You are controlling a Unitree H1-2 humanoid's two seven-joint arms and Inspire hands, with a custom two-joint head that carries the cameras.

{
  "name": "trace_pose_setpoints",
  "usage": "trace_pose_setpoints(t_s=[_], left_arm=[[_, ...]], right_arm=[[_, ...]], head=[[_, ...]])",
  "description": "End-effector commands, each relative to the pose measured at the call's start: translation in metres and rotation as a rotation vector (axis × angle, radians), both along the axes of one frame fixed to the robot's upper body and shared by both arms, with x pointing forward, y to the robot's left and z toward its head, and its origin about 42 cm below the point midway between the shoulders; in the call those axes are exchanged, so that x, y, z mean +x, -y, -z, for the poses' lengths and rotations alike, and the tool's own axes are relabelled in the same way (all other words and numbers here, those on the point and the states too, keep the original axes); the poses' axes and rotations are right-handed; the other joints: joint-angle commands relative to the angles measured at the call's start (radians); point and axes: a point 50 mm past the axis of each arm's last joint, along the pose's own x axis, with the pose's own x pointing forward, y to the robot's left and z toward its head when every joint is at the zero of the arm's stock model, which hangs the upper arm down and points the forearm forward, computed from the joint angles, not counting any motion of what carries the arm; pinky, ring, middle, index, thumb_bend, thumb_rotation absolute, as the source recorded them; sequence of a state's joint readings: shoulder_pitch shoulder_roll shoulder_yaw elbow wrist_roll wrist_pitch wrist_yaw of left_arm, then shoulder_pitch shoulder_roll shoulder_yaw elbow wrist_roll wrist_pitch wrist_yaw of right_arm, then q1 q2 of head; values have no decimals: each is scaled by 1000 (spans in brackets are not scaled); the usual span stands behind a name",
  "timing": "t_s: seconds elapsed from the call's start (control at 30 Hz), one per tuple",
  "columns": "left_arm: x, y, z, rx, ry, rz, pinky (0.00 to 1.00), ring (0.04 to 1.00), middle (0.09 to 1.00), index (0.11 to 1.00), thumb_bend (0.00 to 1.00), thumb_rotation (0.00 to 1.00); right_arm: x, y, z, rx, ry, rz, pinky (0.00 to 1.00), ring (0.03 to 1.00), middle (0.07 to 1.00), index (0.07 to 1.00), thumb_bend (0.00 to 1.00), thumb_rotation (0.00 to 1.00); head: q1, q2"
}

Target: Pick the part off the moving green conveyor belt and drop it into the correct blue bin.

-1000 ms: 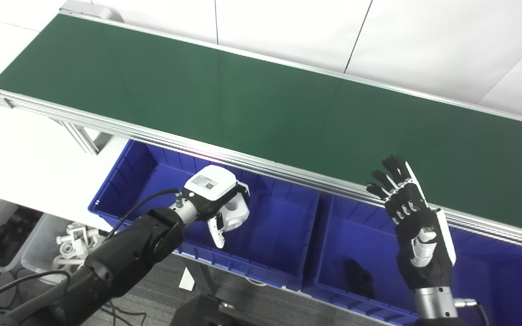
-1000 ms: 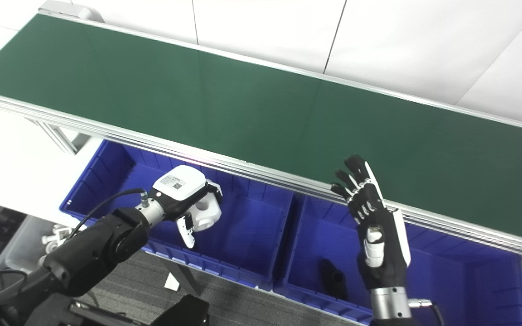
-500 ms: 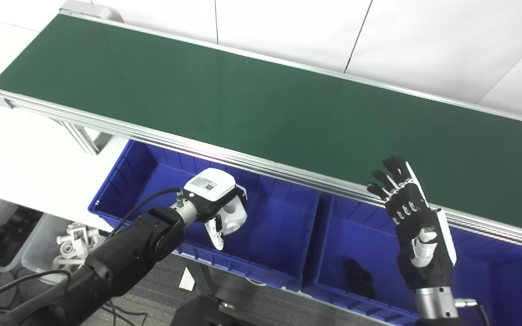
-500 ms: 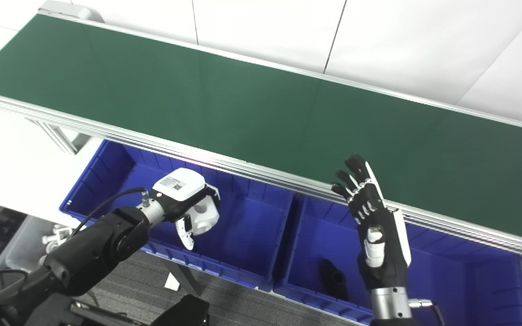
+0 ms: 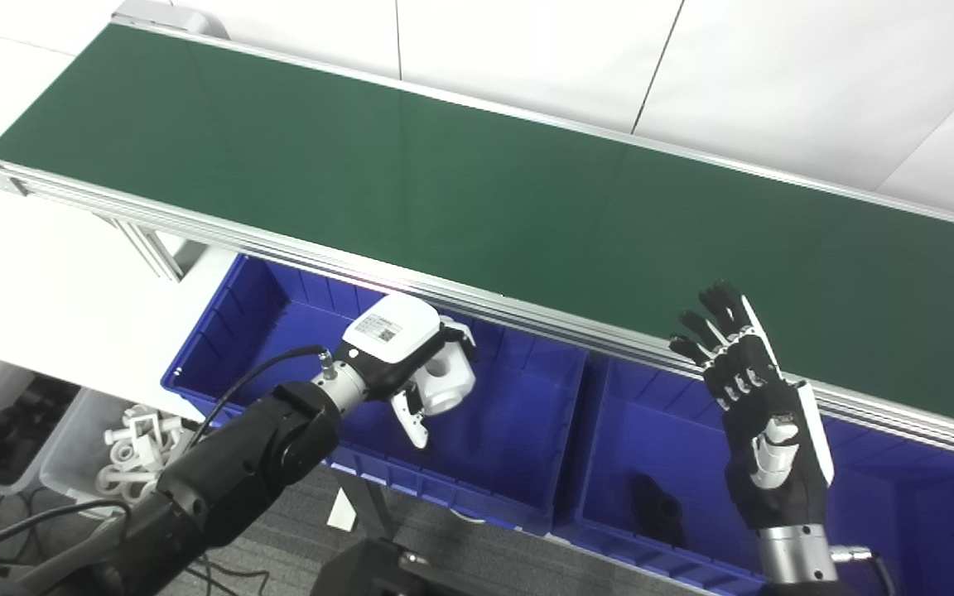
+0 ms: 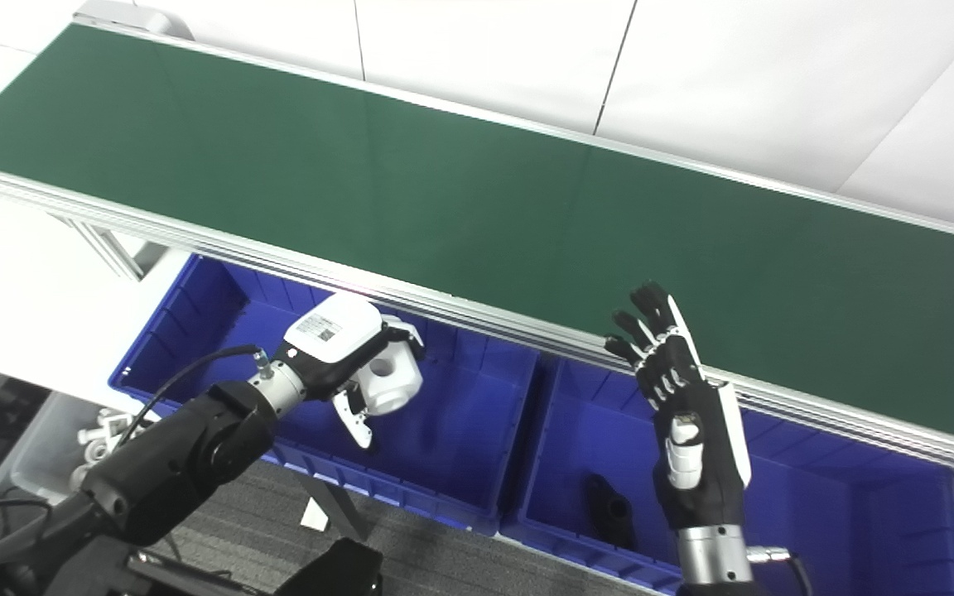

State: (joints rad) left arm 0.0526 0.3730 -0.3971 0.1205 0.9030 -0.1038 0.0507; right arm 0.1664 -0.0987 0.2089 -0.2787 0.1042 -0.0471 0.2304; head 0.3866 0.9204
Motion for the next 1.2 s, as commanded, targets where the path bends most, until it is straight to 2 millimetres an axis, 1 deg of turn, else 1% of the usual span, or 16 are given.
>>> trace_pose_setpoints(t_s=[0.0,0.07,0.1,0.13,0.17,0.23,0.27,0.3,0.33,0.37,0.43,0.47,0.93,1.03,1.07,1.17], left_arm=[[7,-5,-10,4,6,-15,854,951,968,965,997,678],[5,-6,-9,10,-14,-36,947,992,995,995,1000,681],[5,-6,-9,2,-6,-42,948,996,998,996,1000,645],[5,-6,-9,-9,14,-46,907,986,998,953,1000,579],[5,-6,-10,-18,42,-49,900,983,998,944,1000,571],[5,-5,-11,-33,96,-50,835,910,922,850,975,540],[5,-4,-12,-40,114,-54,819,877,886,820,958,550],[6,-4,-12,-44,125,-56,812,864,868,808,984,616],[6,-4,-12,-47,119,-60,809,859,862,804,993,639],[6,-4,-13,-48,113,-62,874,938,939,911,998,713],[6,-4,-14,-37,79,-55,949,986,986,979,1000,789],[6,-4,-15,-34,66,-49,974,996,996,993,1000,793],[7,-2,-18,-46,87,-14,990,1000,1000,1000,1000,786],[5,5,-29,-86,137,25,999,1000,1000,1000,1000,831],[4,7,-34,-104,155,40,1000,1000,1000,1000,1000,876],[-2,22,-55,-174,209,91,1000,1000,1000,1000,1000,919]], right_arm=[[2,-1,-11,17,36,-16,818,900,950,960,1000,998],[1,-1,-11,17,36,-15,818,901,950,960,1000,996],[1,-1,-11,18,37,-15,817,899,949,959,1000,996],[1,-1,-11,18,37,-14,815,897,948,959,1000,996],[1,-1,-11,18,37,-13,814,896,948,959,1000,996],[1,-1,-11,17,36,-14,814,895,948,959,1000,998],[1,-1,-11,17,35,-15,816,895,948,960,1000,997],[1,-1,-11,18,34,-16,818,897,948,960,1000,996],[1,-1,-11,17,34,-16,819,897,949,961,1000,996],[1,-1,-11,16,33,-15,819,897,947,959,1000,996],[1,-1,-12,18,34,-14,819,894,945,957,1000,994],[1,-1,-12,18,35,-15,817,893,945,957,1000,994],[1,-1,-11,21,31,-18,817,897,949,956,1000,989],[2,0,-11,20,31,-9,823,905,950,956,1000,993],[2,0,-11,19,33,-5,823,906,949,958,1000,998],[4,2,-11,14,36,2,823,905,949,961,1000,1000]], head=[[-1,1],[-1,1],[0,0],[0,0],[0,0],[0,0],[0,0],[0,0],[0,0],[0,0],[0,0],[-2,-2],[0,-4],[1,-4],[1,-4],[1,-3]])
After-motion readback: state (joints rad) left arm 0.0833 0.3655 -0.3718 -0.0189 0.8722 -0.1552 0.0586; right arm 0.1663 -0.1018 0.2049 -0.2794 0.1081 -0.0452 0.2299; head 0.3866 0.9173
